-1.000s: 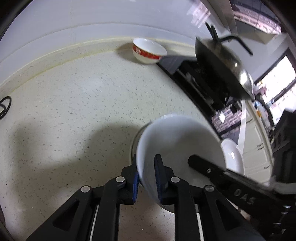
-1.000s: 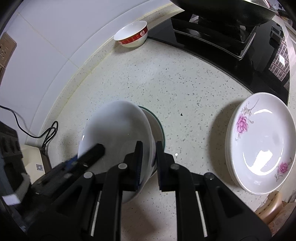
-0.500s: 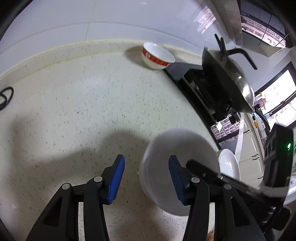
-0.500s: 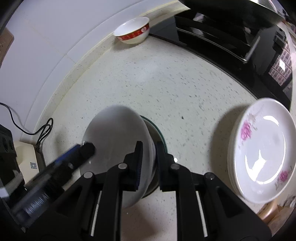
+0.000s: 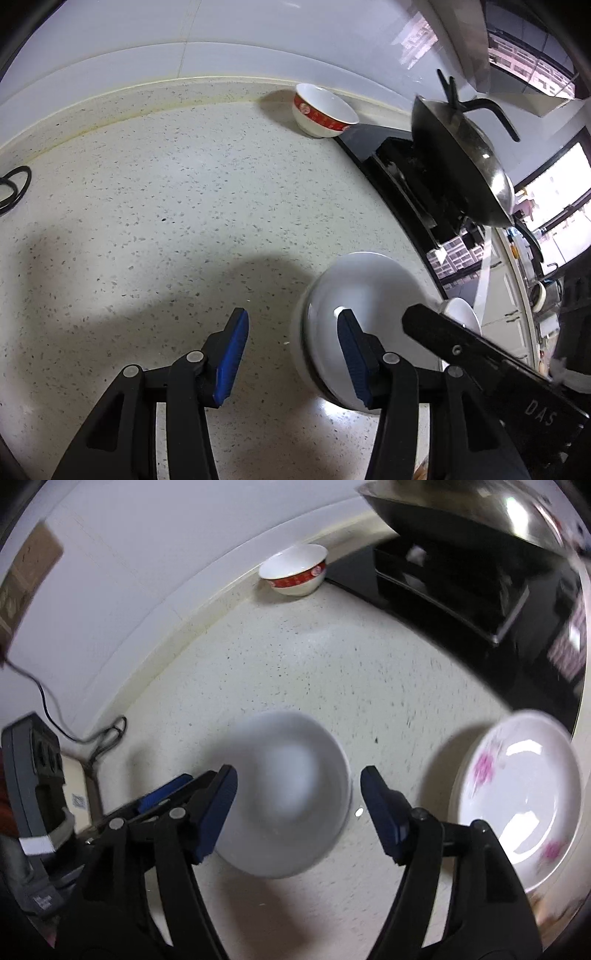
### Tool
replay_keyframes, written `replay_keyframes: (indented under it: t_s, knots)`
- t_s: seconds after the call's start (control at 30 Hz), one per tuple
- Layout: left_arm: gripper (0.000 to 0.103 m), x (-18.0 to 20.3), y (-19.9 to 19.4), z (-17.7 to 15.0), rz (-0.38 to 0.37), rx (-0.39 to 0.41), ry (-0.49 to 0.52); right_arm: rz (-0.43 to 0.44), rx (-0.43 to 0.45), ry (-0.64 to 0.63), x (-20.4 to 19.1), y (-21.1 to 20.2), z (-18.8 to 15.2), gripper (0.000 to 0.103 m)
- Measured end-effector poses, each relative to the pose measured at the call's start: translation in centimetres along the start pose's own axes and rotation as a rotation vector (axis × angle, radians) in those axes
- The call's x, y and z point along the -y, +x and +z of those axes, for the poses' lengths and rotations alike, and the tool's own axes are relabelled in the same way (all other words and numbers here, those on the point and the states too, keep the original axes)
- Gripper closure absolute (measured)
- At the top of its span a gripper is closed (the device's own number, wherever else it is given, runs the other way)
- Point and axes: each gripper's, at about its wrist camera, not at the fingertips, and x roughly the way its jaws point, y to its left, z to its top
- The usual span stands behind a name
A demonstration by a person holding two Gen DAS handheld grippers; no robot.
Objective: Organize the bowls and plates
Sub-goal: 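Lower the white bowl into the green-rimmed bowl and open both tools, then move both tools toward the red-patterned white bowl by the wall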
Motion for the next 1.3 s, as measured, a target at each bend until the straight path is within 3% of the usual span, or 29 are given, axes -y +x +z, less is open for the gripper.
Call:
replay_keyframes:
  t_s: [0.4,0.63,0.83,1.0,1.3]
  knots:
    - [0.050,0.2,-0.3,-0.1,-0.030,0.005,-0.008,0.016,0.007,0.095,1.4,-0.5,0.5,0.030]
    - [0.033,-0.6,-0.6,0.4,-0.128,0.024,-0.077,0.054,-0.018,0.203,2.9,0.1,0.7,0.029]
    - [0.019,-2.8,-0.7,1.8,-0.203,0.032,-0.203,0.087,-0.030,0.264,3.7,1.0,1.8,0.029]
    - [0.016,-4.5,0.4,4.2,-0.257,-0.012,-0.296,0.115,-0.043,0.292,3.6,2.0,3.9,0.027]
    - [0.008,-3.3,3.6,12.3,-0.187,-0.069,-0.205,0.059,-0.051,0.219,1.2,3.9,11.3,0.025]
